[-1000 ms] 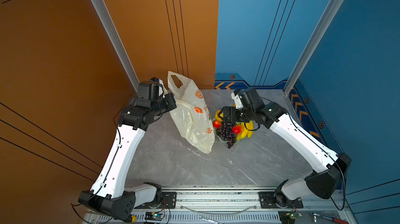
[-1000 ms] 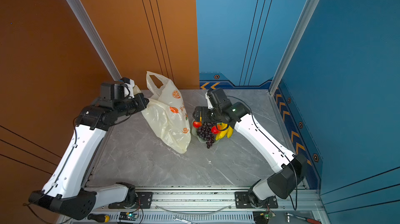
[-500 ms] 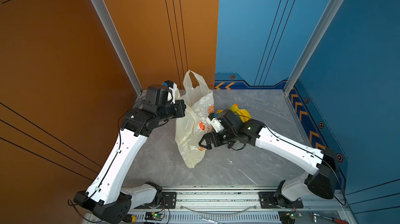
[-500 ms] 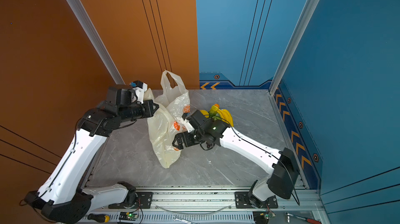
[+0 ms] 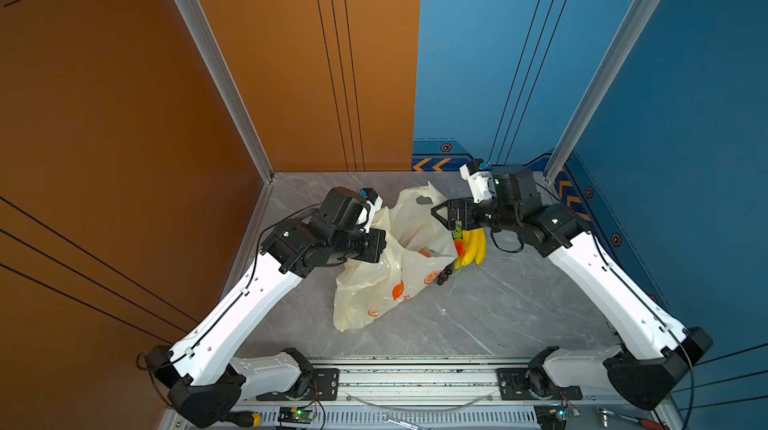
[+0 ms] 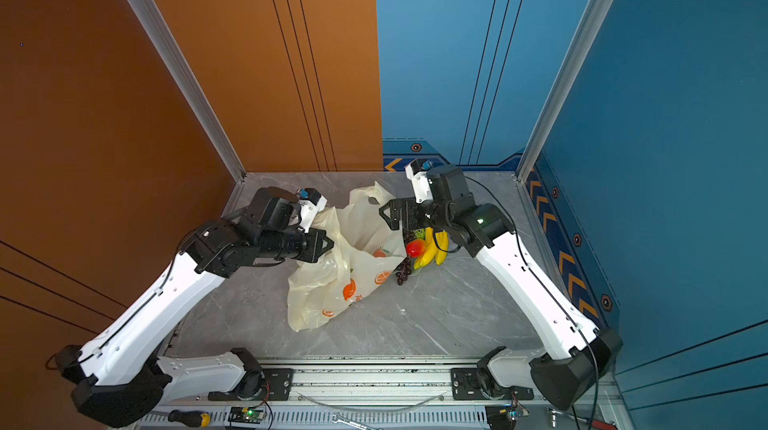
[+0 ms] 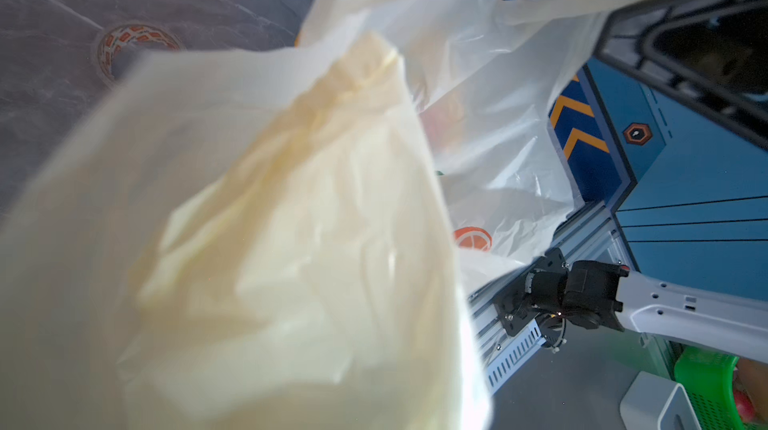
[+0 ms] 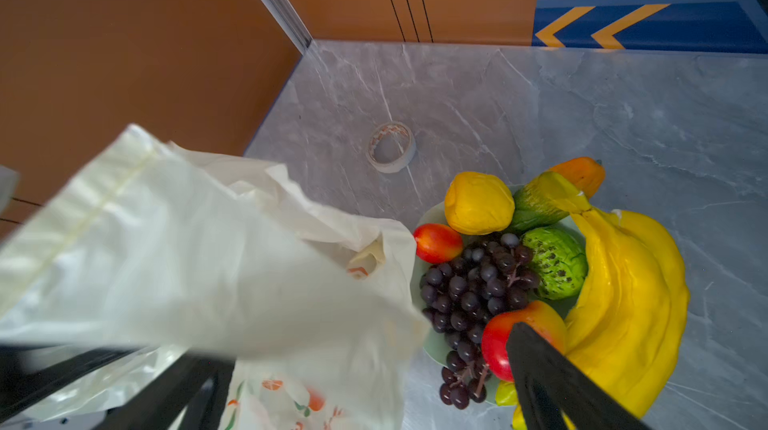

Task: Place the fruits into the plastic bag

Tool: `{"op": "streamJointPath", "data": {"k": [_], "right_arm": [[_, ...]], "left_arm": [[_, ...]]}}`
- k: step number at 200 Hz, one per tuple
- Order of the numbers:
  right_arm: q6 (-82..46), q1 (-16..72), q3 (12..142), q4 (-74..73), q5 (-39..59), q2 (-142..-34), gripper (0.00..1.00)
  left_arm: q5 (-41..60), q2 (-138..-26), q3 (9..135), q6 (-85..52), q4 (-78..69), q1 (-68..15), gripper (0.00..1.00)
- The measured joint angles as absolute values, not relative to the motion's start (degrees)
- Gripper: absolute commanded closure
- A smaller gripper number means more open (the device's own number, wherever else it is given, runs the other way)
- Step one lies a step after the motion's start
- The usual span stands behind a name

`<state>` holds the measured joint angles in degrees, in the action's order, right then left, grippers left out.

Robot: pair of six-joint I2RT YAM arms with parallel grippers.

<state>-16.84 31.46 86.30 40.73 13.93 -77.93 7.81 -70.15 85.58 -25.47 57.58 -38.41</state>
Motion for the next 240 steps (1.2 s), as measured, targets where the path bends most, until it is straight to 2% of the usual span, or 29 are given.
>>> {"op": "streamJointPath", "data": {"k": [51, 81, 115, 129, 154, 158, 172, 194, 233, 240], "right_arm": [[-8.3, 35.8, 87.4, 43.2, 7.1, -80.4, 0.02], [-7.2, 36.1, 89.4, 43.3, 4.6, -80.5, 0.15], [-7.3, 36.5, 89.8, 43.4, 4.2, -80.4, 0.43], [-7.5, 36.4, 89.7, 43.4, 4.2, -80.2, 0.59], [-8.5, 35.9, 89.5, 43.4, 4.5, -79.7, 0.96], [-8.7, 35.8, 89.5, 43.3, 4.5, -79.6, 1.0], [-9.4, 35.4, 89.5, 43.2, 4.6, -79.0, 1.0], [-11.3, 34.8, 89.6, 42.5, 5.0, -77.5, 1.0], [-19.1, 34.7, 91.4, 42.4, 5.8, -75.9, 1.0], [-20.9, 34.7, 91.8, 42.4, 5.8, -75.9, 1.0]], "left_arm": [[6.3, -68.2, 84.7, -25.5, 58.3, -38.4, 1.0], [5.6, -66.3, 82.9, -25.5, 58.6, -38.3, 1.0], [4.8, -65.0, 82.5, -25.5, 58.7, -36.5, 1.0], [4.6, -64.3, 82.5, -25.6, 58.7, -35.4, 1.0], [4.7, -63.2, 82.4, -25.8, 58.7, -33.5, 1.0], [4.7, -63.0, 82.4, -25.8, 58.7, -33.3, 0.97], [4.8, -62.5, 82.1, -25.9, 58.8, -32.3, 0.82], [5.4, -62.1, 81.9, -25.9, 58.8, -30.2, 0.7], [8.3, -61.7, 81.9, -27.4, 58.7, -24.0, 0.2], [9.0, -61.6, 81.9, -28.2, 58.7, -23.1, 0.16]]}}
